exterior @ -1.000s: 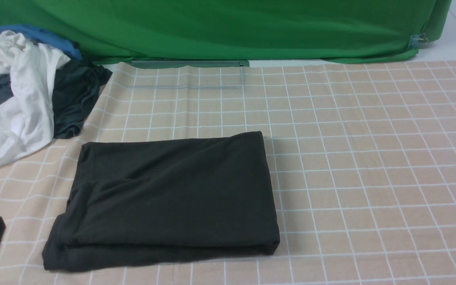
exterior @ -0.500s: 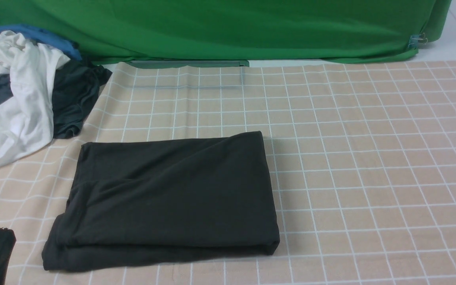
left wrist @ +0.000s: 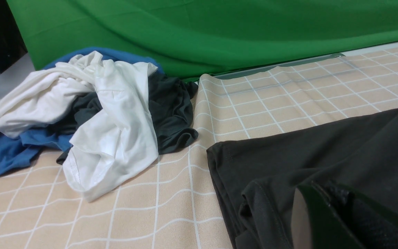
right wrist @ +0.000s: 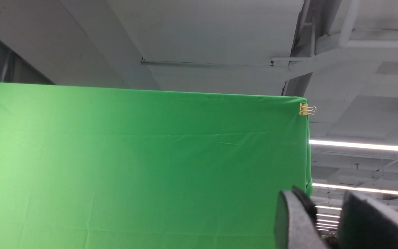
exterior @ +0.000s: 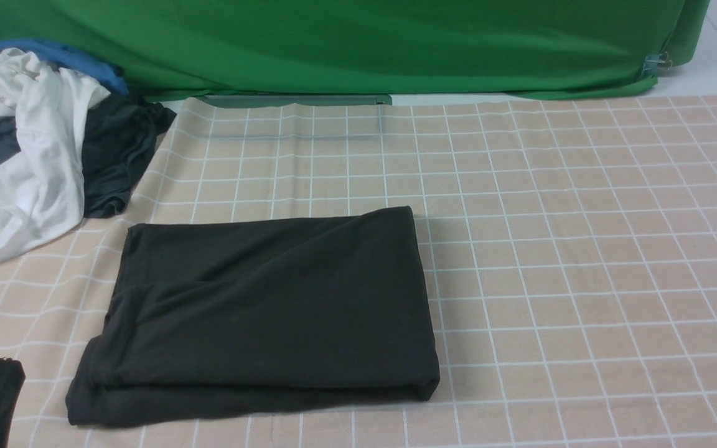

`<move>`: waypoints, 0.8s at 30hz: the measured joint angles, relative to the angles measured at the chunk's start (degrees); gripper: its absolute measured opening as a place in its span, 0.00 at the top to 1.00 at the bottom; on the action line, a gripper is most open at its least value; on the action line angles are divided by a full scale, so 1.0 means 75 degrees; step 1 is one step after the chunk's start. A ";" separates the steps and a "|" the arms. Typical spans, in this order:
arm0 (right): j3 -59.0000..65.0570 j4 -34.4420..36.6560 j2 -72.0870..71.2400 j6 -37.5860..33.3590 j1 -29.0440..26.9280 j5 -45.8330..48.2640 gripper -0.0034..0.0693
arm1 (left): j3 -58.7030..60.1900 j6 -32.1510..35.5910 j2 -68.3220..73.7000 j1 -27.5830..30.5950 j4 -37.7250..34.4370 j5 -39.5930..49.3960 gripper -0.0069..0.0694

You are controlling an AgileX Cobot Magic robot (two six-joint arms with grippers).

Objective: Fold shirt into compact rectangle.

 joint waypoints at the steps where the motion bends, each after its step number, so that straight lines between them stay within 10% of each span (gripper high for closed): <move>1: 0.0000 0.0000 0.0000 0.0000 0.0000 0.0000 0.63 | 0.0000 0.0000 0.0000 0.0000 0.0000 0.0000 0.89; 16: 0.2008 -0.0139 0.0024 -0.0942 -0.1259 0.2987 0.63 | 0.0000 -0.0007 0.0000 0.0000 0.0000 -0.0008 0.89; 24: 0.3934 -0.0160 0.0031 0.0059 -0.1553 0.3073 0.63 | 0.0000 -0.0007 -0.0003 0.0000 0.0000 -0.0006 0.89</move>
